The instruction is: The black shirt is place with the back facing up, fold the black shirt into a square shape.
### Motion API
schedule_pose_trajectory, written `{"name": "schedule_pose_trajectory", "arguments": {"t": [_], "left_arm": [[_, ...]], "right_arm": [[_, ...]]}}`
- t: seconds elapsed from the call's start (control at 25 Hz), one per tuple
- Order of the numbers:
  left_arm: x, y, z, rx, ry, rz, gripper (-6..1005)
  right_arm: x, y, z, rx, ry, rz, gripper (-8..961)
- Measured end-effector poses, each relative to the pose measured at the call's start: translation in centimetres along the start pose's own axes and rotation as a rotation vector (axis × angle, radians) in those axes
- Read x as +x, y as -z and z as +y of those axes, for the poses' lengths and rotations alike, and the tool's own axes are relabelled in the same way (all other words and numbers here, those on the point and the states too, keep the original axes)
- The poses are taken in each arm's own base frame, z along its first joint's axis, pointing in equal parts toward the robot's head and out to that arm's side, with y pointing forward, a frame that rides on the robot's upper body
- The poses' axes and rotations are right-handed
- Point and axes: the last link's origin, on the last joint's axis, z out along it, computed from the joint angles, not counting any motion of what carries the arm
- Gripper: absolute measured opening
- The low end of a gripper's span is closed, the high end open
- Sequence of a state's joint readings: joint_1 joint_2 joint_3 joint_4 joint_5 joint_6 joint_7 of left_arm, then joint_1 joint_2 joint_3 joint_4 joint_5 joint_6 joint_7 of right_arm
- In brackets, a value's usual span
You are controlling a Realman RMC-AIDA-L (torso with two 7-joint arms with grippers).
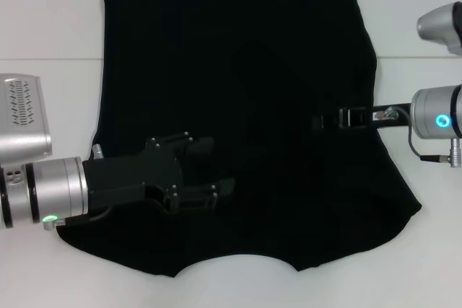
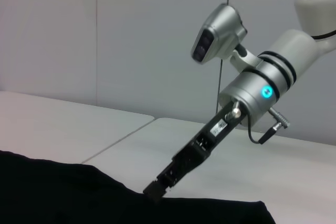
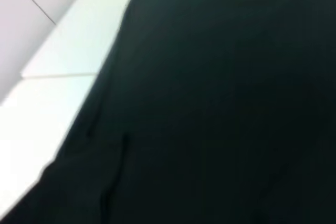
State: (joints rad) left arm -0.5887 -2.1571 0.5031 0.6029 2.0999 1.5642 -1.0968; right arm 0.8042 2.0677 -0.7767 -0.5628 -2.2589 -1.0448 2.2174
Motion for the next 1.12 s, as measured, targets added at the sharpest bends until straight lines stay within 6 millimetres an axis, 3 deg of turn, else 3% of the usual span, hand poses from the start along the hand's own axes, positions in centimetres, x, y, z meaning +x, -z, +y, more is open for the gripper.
{"name": "schedule_pose_trajectory", "arguments": {"t": [0.32, 0.6, 0.84, 1.12], "left_arm": [[0.0, 1.1, -0.7, 0.062, 0.072, 0.038, 814], [-0.7, 4.4, -1.4, 0.159, 0.315, 0.047, 814], [-2.1, 8.5, -1.6, 0.297, 0.466, 0.016, 810], [-4.5, 13.5, -1.1, 0.456, 0.526, -0.096, 802]], "right_arm": [[0.1, 1.9, -0.2, -0.097, -0.010, -0.108, 398], [2.1, 2.5, 0.1, -0.192, 0.047, -0.220, 694], [3.4, 1.8, 0.7, -0.237, 0.069, -0.262, 858], [3.4, 1.2, 1.2, -0.253, 0.079, -0.272, 855]]}}
